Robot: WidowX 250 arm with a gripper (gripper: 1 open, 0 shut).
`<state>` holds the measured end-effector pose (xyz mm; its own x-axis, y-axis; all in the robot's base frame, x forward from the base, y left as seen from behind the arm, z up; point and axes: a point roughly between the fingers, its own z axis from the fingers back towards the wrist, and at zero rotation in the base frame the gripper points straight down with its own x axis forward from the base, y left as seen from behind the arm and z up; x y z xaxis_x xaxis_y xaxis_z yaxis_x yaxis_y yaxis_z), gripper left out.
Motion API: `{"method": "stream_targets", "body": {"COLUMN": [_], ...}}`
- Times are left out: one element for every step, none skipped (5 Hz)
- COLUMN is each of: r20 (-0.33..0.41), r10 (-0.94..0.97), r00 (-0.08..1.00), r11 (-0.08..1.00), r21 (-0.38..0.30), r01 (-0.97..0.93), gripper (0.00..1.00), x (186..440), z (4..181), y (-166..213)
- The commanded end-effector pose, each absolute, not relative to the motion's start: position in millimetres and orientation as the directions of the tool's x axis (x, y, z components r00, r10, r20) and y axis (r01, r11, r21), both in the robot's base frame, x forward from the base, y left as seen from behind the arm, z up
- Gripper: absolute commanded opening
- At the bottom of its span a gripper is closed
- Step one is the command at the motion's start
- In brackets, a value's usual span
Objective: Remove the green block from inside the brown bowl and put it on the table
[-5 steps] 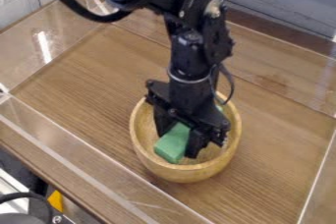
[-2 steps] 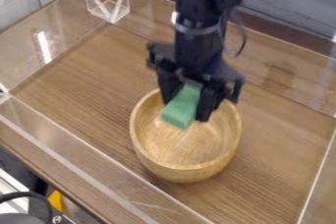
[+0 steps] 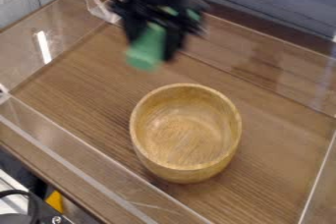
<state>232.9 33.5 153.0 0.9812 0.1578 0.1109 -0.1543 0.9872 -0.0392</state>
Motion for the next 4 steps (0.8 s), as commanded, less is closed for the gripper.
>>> {"method": "stream_targets", "body": {"r20": [0.156, 0.143, 0.139, 0.137], "r10": [0.173, 0.186, 0.173, 0.159], "r00": [0.973, 0.972, 0.975, 0.978], "r11": [0.985, 0.983, 0.985, 0.987], "r21": [-0.026, -0.023, -0.022, -0.022], "r01": [-0.171, -0.184, -0.172, -0.157], "gripper": [0.00, 0.00, 0.00, 0.00], "x": [239, 237, 242, 248], "z": [149.3, 132.8, 121.6, 115.7], "y": [47, 45, 39, 32]}}
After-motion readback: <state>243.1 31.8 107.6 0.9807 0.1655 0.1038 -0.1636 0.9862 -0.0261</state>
